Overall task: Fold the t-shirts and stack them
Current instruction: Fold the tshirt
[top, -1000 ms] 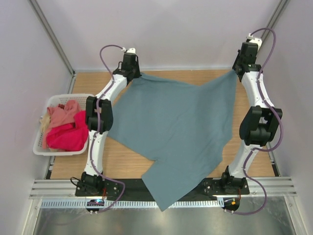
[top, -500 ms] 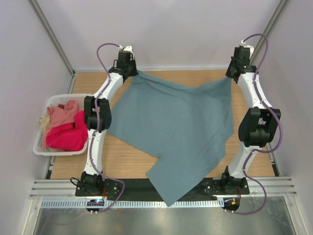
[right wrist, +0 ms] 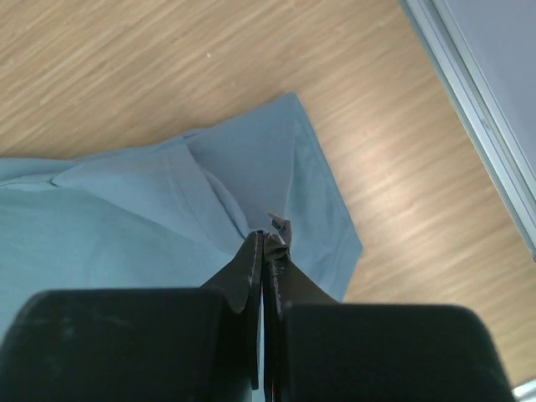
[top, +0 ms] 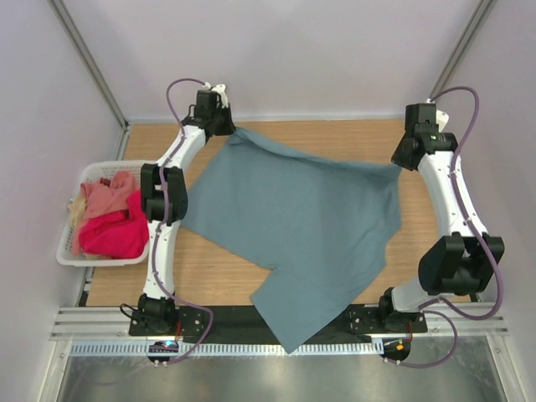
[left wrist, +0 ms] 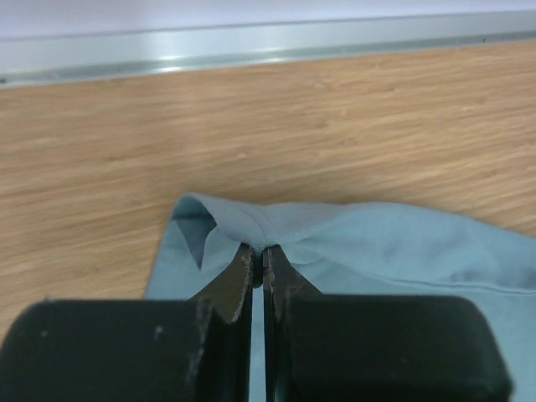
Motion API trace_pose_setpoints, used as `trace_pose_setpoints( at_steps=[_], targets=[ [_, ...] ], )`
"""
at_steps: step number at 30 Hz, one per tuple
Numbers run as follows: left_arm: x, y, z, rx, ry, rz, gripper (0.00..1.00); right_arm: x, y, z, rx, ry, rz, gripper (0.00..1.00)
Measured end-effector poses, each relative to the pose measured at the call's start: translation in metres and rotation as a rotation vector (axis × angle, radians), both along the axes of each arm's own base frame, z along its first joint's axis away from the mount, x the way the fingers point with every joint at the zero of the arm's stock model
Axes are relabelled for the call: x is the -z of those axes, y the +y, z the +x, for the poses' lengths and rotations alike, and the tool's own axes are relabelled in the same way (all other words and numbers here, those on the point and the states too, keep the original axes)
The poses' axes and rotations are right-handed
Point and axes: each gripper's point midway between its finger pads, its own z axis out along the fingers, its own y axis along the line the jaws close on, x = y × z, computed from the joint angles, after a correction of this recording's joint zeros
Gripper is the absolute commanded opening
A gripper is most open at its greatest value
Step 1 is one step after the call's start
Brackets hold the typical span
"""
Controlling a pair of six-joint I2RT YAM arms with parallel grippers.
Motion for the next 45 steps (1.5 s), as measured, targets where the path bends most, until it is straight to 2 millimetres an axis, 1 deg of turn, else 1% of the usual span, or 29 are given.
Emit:
trace_pose_setpoints(
  at_steps=[3,5,7,10,13,15,18,23,25,28,35,40,43,44,45],
  targets=[
    [0.015,-0.001,-0.009,0.010,0.046,-0.001,0.00,-0.007,0.000,-0.025,0.014,0.011,0.002,0.01],
    [0.028,-0.001,-0.016,0.015,0.084,0.002,0.00,-0.010,0.001,-0.037,0.017,0.013,0.005,0.01],
    [0.037,0.000,-0.022,0.017,0.115,0.006,0.00,-0.009,0.004,-0.048,0.014,0.017,0.019,0.01],
    [0.048,0.002,-0.032,0.019,0.159,0.017,0.00,0.003,0.011,-0.063,-0.001,0.046,0.053,0.01],
    [0.051,0.005,-0.038,0.015,0.186,0.035,0.00,0.027,0.019,-0.078,-0.015,0.115,0.093,0.01],
    [0.048,0.009,-0.042,0.009,0.193,0.055,0.00,0.043,0.023,-0.089,-0.022,0.163,0.114,0.01],
    [0.036,0.014,-0.047,0.011,0.192,0.081,0.00,0.057,0.027,-0.102,-0.031,0.209,0.135,0.01],
    [0.004,0.019,-0.053,0.013,0.145,0.099,0.00,0.062,0.033,-0.114,-0.047,0.218,0.161,0.01],
    [-0.007,0.020,-0.052,0.012,0.117,0.102,0.00,0.063,0.034,-0.116,-0.051,0.219,0.167,0.01],
    [-0.013,0.021,-0.049,0.015,0.094,0.116,0.00,0.067,0.036,-0.119,-0.055,0.232,0.176,0.01],
    [-0.003,0.030,-0.051,0.004,0.112,0.167,0.00,0.074,0.048,-0.126,-0.091,0.258,0.200,0.01],
    [0.019,0.040,-0.060,-0.014,0.164,0.221,0.00,0.079,0.064,-0.132,-0.136,0.278,0.214,0.01],
    [0.032,0.047,-0.067,-0.029,0.202,0.254,0.07,0.087,0.076,-0.139,-0.163,0.302,0.226,0.01],
    [0.035,0.049,-0.069,-0.033,0.214,0.263,0.11,0.091,0.078,-0.142,-0.167,0.316,0.230,0.01],
    [0.039,0.052,-0.071,-0.039,0.228,0.273,0.13,0.094,0.079,-0.145,-0.166,0.326,0.234,0.01]
  ],
)
